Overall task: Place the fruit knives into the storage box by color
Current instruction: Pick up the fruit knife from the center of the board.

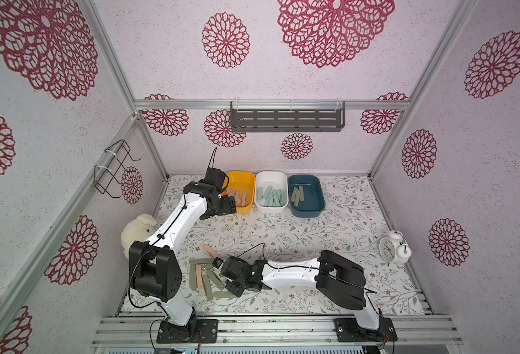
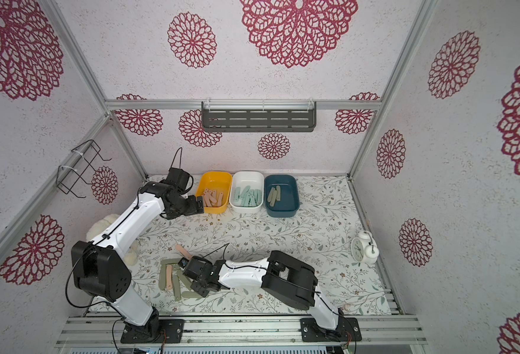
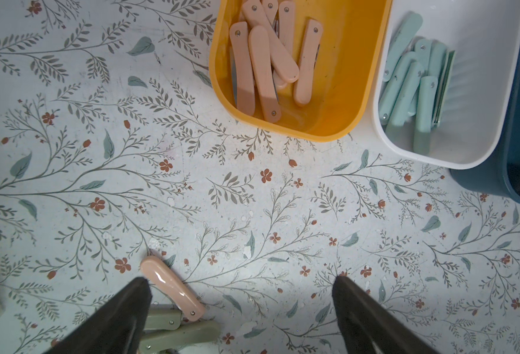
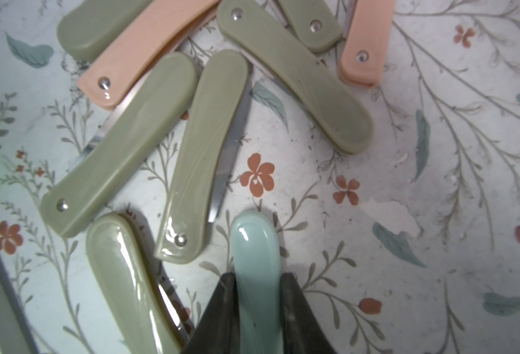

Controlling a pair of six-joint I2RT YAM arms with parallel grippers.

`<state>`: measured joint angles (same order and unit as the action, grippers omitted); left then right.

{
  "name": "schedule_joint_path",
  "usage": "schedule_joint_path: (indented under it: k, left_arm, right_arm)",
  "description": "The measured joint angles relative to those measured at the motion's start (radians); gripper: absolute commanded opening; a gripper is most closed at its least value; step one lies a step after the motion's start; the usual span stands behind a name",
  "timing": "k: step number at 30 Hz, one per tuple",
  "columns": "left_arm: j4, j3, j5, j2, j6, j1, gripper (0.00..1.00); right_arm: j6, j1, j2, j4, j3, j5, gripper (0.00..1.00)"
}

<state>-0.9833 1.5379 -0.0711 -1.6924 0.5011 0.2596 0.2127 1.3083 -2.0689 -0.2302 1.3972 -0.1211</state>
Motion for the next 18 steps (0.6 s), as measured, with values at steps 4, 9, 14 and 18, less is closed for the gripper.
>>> schedule_joint_path:
  k: [4, 9, 14, 18]
  left_arm:
    - [0.007, -0.002, 0.005, 0.0, 0.0, 0.0, 0.97]
    - [0.014, -0.004, 0.008, 0.0, 0.0, 0.0, 0.97]
    - [0.021, -0.004, 0.016, 0.0, -0.001, -0.001, 0.97]
    - [0.022, -0.004, 0.018, 0.0, -0.002, -0.001, 0.97]
  right_arm:
    - [0.028, -0.006, 0.001, -0.003, 0.0, -0.013, 0.15]
    - [0.079, -0.058, 0.024, -0.013, -0.032, -0.039, 0.13]
    - [0.13, -0.154, 0.061, -0.03, -0.082, -0.061, 0.16]
    - [0.16, -0.189, 0.063, -0.041, -0.083, -0.062, 0.3]
